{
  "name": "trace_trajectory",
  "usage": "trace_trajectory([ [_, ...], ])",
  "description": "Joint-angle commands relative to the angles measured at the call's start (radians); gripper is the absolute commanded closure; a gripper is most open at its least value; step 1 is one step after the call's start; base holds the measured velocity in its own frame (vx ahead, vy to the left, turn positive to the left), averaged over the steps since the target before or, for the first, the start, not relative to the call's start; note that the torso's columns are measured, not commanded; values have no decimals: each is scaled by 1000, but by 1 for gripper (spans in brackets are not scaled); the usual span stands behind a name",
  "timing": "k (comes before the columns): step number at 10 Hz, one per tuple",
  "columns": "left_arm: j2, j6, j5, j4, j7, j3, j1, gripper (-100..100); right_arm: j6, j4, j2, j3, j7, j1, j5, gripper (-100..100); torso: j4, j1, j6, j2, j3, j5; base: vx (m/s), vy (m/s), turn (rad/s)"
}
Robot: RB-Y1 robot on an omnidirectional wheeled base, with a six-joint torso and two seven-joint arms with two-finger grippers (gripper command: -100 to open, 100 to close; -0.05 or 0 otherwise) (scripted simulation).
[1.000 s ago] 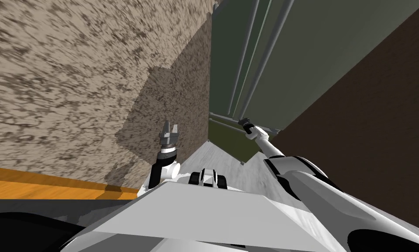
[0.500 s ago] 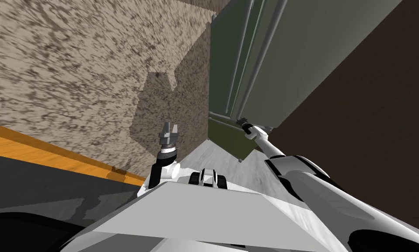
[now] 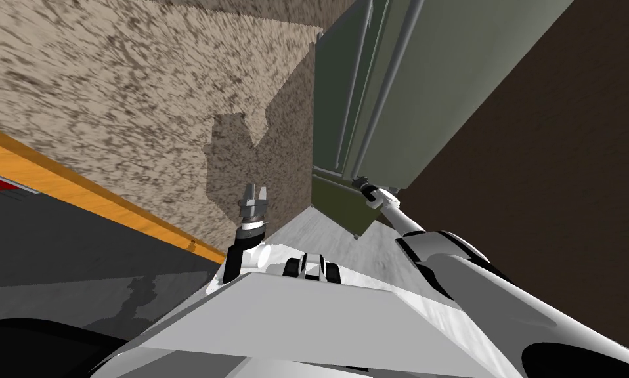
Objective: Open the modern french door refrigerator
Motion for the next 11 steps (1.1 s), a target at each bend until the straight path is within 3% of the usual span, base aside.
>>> trace_trajectory([
  [1, 0, 0, 0, 0, 0, 0, 0, 0, -21, -39, -11, 44, -26, 1, -12, 100, 1, 2, 2, 0, 0, 1, -97, -155, 41],
  [9, 0, 0, 0, 0, 0, 0, 0, 0, -167, -100, -10, 139, -79, -12, -30, 100, 1, 6, -3, -1, -1, 3, -157, -181, 51],
  [10, 0, 0, 0, 0, 0, 0, 0, 0, -148, -84, -13, 127, -73, -10, -28, 100, 2, 6, -4, 0, 0, 2, -77, -104, 23],
  [11, 0, 0, 0, 0, 0, 0, 0, 0, -196, -107, -9, 153, -85, -12, -33, 100, 2, 10, 0, -4, -2, 4, -96, -176, 20],
])
